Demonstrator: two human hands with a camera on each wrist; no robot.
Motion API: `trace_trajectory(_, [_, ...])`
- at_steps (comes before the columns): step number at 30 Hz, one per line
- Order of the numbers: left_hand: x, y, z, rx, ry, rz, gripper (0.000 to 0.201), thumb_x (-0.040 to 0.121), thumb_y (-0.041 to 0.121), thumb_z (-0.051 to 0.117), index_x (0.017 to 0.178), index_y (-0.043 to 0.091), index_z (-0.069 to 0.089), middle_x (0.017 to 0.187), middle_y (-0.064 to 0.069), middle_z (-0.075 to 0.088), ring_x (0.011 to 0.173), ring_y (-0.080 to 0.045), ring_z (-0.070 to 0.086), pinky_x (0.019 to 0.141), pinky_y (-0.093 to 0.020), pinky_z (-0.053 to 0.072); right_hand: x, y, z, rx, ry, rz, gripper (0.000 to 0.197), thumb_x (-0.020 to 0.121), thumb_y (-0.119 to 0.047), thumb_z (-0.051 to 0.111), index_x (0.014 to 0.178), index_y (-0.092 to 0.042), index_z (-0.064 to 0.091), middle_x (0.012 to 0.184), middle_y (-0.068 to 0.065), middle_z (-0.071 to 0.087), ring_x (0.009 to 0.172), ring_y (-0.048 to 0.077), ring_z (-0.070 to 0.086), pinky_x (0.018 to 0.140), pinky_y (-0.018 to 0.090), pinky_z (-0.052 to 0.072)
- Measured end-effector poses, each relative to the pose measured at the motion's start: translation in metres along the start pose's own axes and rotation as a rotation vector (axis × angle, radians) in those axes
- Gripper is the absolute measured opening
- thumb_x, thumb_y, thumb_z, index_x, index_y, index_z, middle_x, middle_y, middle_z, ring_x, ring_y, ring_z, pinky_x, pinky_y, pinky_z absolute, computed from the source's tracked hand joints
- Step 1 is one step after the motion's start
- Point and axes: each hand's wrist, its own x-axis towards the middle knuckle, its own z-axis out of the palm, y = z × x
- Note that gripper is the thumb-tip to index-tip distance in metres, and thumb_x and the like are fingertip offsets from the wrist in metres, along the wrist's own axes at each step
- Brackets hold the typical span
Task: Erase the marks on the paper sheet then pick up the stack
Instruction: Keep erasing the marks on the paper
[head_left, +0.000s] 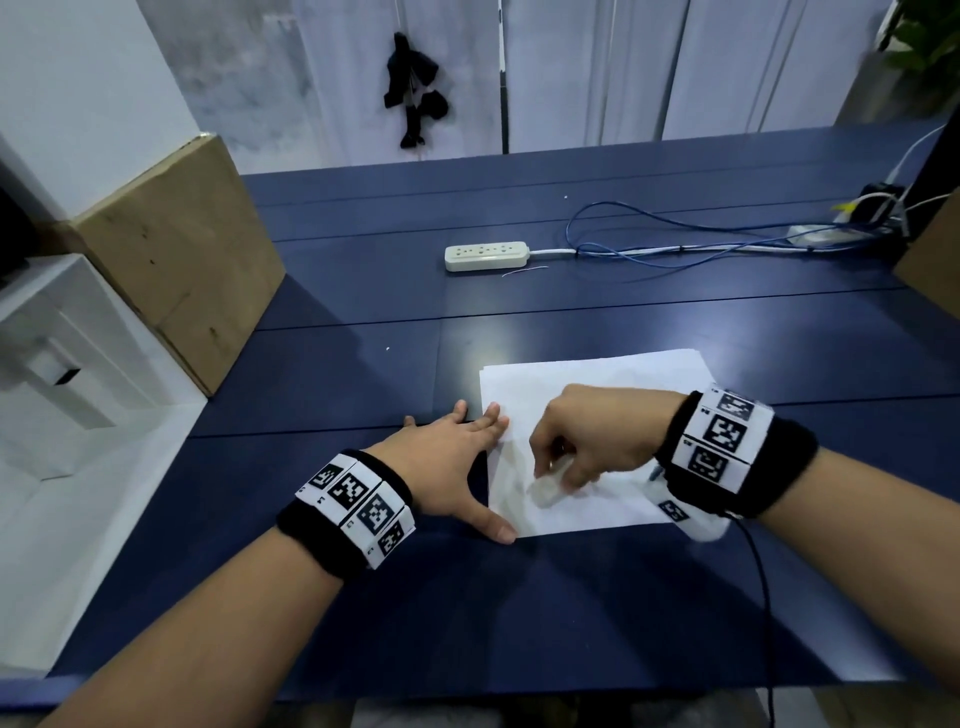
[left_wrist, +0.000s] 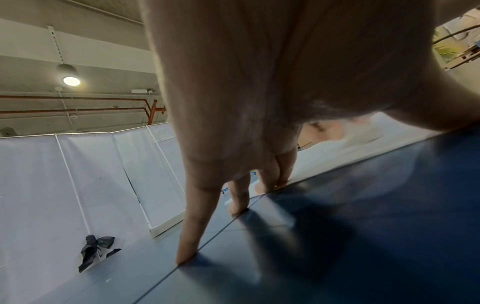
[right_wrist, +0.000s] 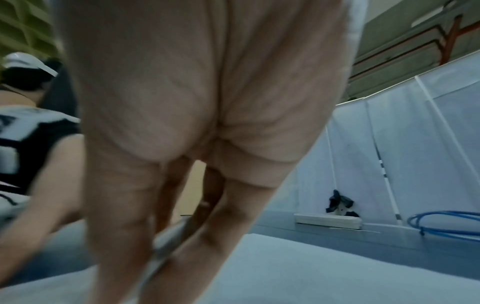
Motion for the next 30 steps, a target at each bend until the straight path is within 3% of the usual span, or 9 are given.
trace_trajectory(5, [0.000, 0.000, -0.001, -0.012, -0.005, -0.002, 0.139, 0.056, 0.088, 0.067, 0.159, 0.033, -0.007, 0.164, 0.022, -0.012, 0.153, -0.015, -0.012, 0.115, -0.073, 0.010, 0.013, 0.016, -0.009, 0.022, 0.208, 0.073, 0.020, 0.077, -0.012, 0.074, 0.095, -0.021, 0.072, 0.066, -0.015, 0.057, 0.063, 0.020, 0.071, 0.071, 0.033, 0.059])
trace_trajectory(11, [0.001, -0.001, 0.001, -0.010, -0.001, -0.001, 0.139, 0.056, 0.089, 0.067, 0.159, 0.033, -0.008, 0.163, 0.023, -0.013, 0.153, -0.014, -0.013, 0.115, -0.072, 0.010, -0.009, 0.004, 0.006, 0.074, -0.053, -0.020, 0.020, 0.079, -0.015, 0.077, 0.097, -0.022, 0.073, 0.061, -0.019, 0.057, 0.061, 0.021, 0.070, 0.068, 0.031, 0.059])
trace_trajectory(17, [-0.001, 0.000, -0.001, -0.017, -0.010, -0.002, 0.138, 0.056, 0.089, 0.067, 0.159, 0.034, -0.007, 0.164, 0.022, -0.012, 0.153, -0.015, -0.013, 0.115, -0.072, 0.009, 0.012, 0.021, -0.010, 0.034, 0.233, 0.088, 0.020, 0.080, -0.013, 0.070, 0.099, -0.020, 0.073, 0.060, -0.016, 0.056, 0.062, 0.015, 0.067, 0.075, 0.033, 0.058])
trace_trajectory(19, [0.000, -0.001, -0.001, -0.019, -0.007, -0.003, 0.138, 0.056, 0.088, 0.067, 0.159, 0.034, -0.007, 0.164, 0.022, -0.012, 0.153, -0.015, -0.012, 0.115, -0.072, 0.009, 0.008, 0.021, -0.006, 0.053, 0.182, 0.063, 0.020, 0.080, -0.013, 0.071, 0.098, -0.019, 0.074, 0.061, -0.014, 0.060, 0.057, 0.009, 0.064, 0.072, 0.029, 0.058])
trace_trajectory(21, [0.001, -0.001, 0.000, -0.017, -0.001, -0.003, 0.139, 0.055, 0.088, 0.067, 0.159, 0.033, -0.007, 0.164, 0.023, -0.013, 0.153, -0.014, -0.012, 0.115, -0.071, 0.009, -0.003, 0.012, 0.001, 0.117, 0.026, 0.004, 0.019, 0.079, -0.014, 0.074, 0.097, -0.020, 0.074, 0.065, -0.009, 0.068, 0.057, 0.014, 0.067, 0.069, 0.029, 0.059])
trace_trajectory(23, [0.001, -0.001, 0.001, -0.010, 0.002, -0.004, 0.139, 0.055, 0.089, 0.067, 0.159, 0.033, -0.007, 0.163, 0.023, -0.013, 0.153, -0.014, -0.012, 0.116, -0.071, 0.009, -0.010, 0.004, 0.006, 0.140, -0.083, -0.032, 0.020, 0.079, -0.014, 0.074, 0.097, -0.021, 0.074, 0.061, -0.016, 0.067, 0.061, 0.020, 0.070, 0.068, 0.030, 0.059])
trace_trajectory(25, [0.002, -0.001, 0.002, -0.005, 0.001, -0.001, 0.139, 0.055, 0.090, 0.066, 0.159, 0.033, -0.007, 0.163, 0.023, -0.013, 0.153, -0.014, -0.012, 0.116, -0.071, 0.010, -0.006, 0.005, 0.005, 0.097, -0.029, -0.023, 0.022, 0.078, -0.013, 0.073, 0.098, -0.023, 0.074, 0.055, -0.022, 0.061, 0.063, 0.020, 0.071, 0.069, 0.029, 0.058])
trace_trajectory(28, [0.002, -0.002, 0.001, -0.007, -0.005, 0.000, 0.139, 0.055, 0.090, 0.065, 0.159, 0.034, -0.008, 0.164, 0.022, -0.012, 0.153, -0.014, -0.012, 0.115, -0.072, 0.010, 0.008, 0.020, -0.003, 0.047, 0.183, 0.055, 0.019, 0.079, -0.011, 0.067, 0.095, -0.021, 0.071, 0.056, -0.016, 0.059, 0.064, 0.018, 0.070, 0.070, 0.027, 0.056])
trace_trajectory(30, [0.001, -0.002, 0.001, -0.008, -0.004, 0.000, 0.139, 0.054, 0.090, 0.066, 0.159, 0.034, -0.008, 0.164, 0.022, -0.012, 0.153, -0.015, -0.012, 0.115, -0.072, 0.010, 0.011, 0.026, -0.005, 0.061, 0.226, 0.080, 0.015, 0.080, -0.011, 0.067, 0.091, -0.021, 0.070, 0.060, -0.013, 0.061, 0.064, 0.017, 0.071, 0.069, 0.028, 0.057])
